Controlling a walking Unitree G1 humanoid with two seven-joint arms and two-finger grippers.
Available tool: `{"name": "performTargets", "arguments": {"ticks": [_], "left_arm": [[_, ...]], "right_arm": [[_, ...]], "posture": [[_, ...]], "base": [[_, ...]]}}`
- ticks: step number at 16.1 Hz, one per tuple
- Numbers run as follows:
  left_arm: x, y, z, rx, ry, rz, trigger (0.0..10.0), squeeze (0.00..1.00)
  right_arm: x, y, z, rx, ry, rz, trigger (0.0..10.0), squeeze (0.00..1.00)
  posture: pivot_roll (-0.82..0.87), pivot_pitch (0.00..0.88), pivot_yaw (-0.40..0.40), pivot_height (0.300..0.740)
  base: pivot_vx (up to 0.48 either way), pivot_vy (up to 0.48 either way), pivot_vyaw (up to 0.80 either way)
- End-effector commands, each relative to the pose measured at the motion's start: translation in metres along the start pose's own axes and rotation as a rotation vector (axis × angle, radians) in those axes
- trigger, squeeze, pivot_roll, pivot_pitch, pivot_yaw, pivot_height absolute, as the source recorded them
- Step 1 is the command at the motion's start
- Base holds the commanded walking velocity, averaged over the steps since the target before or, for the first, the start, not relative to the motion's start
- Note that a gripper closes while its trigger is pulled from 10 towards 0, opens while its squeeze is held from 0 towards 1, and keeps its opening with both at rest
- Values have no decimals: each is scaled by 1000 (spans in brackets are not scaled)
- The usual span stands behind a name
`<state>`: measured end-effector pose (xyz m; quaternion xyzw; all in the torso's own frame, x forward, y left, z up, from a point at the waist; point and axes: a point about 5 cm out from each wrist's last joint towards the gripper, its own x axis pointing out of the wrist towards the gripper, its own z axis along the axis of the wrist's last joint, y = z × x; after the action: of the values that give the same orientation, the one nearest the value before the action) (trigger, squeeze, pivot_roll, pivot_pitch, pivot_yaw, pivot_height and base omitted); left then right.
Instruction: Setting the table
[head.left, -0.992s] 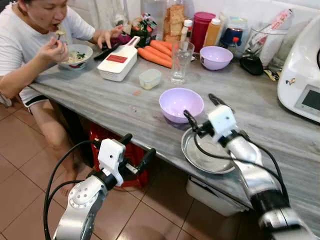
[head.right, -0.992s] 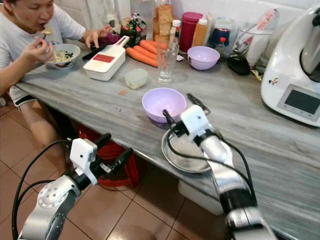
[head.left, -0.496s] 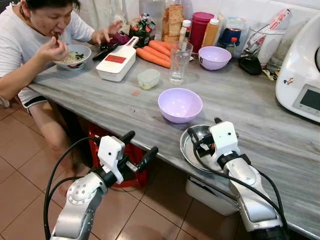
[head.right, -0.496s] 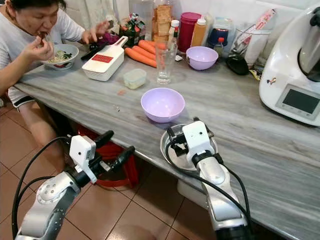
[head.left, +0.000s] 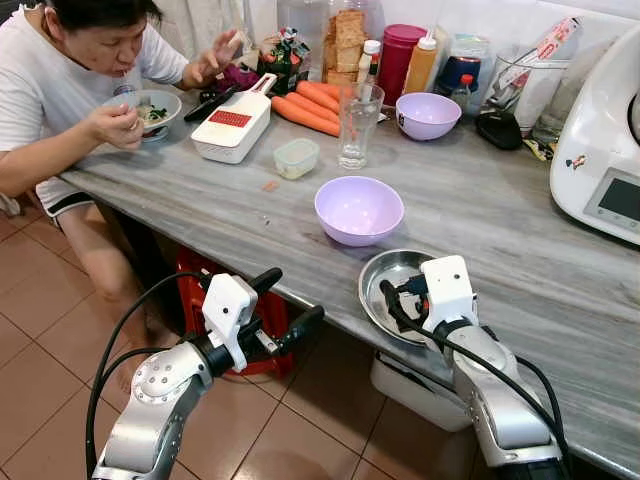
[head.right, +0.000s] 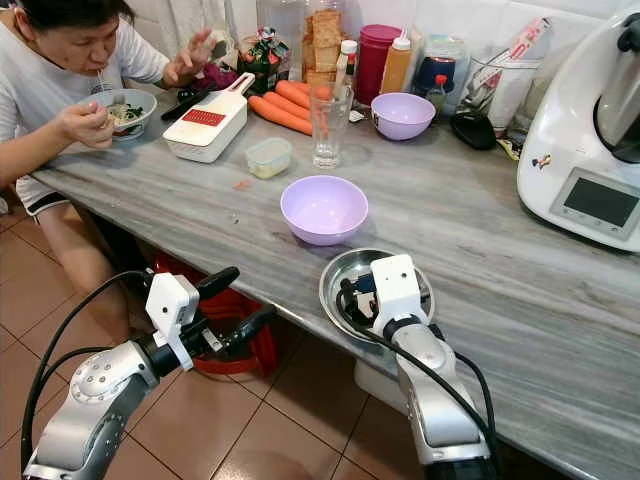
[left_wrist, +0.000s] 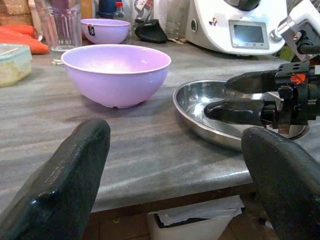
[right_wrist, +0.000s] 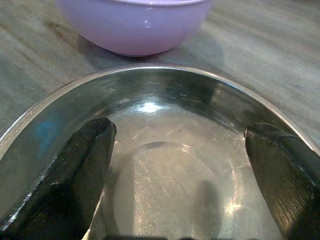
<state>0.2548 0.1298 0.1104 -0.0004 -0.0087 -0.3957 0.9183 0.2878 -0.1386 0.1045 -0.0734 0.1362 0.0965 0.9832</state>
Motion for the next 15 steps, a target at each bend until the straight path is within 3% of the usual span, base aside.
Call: {"name": "performTargets", "arguments": {"ticks": [1, 2, 3, 4, 8, 15], "left_arm": [[2, 1, 0, 19, 10, -7, 10000, 0], [2, 0, -1, 18, 12, -7, 10000, 0], [2, -2, -2, 15, 13, -9, 10000, 0], [2, -3, -3, 15, 14, -11, 10000, 0], [3, -2, -2, 18, 16, -10, 10000, 0], [1, -5, -3, 18, 18, -4, 10000, 0]], "right_arm": [[3, -2, 7, 17, -8, -6, 10000, 525], [5, -1, 8, 26, -1, -1, 10000, 416], [7, 0, 9, 32, 9, 2, 10000, 51], [10, 1, 9, 44, 20, 1, 10000, 0], [18, 5, 6, 106, 74, 2, 10000, 0], [27, 9, 2, 117, 103, 13, 10000, 0]], "posture": [[-11, 19, -42, 740], [-11, 20, -45, 740], [-8, 21, -46, 740], [-8, 21, -46, 740], [-6, 23, -46, 740], [3, 30, -50, 740]], "base": [[0, 0, 0], [0, 0, 0], [0, 0, 0], [0, 0, 0], [0, 0, 0], [0, 0, 0]]}}
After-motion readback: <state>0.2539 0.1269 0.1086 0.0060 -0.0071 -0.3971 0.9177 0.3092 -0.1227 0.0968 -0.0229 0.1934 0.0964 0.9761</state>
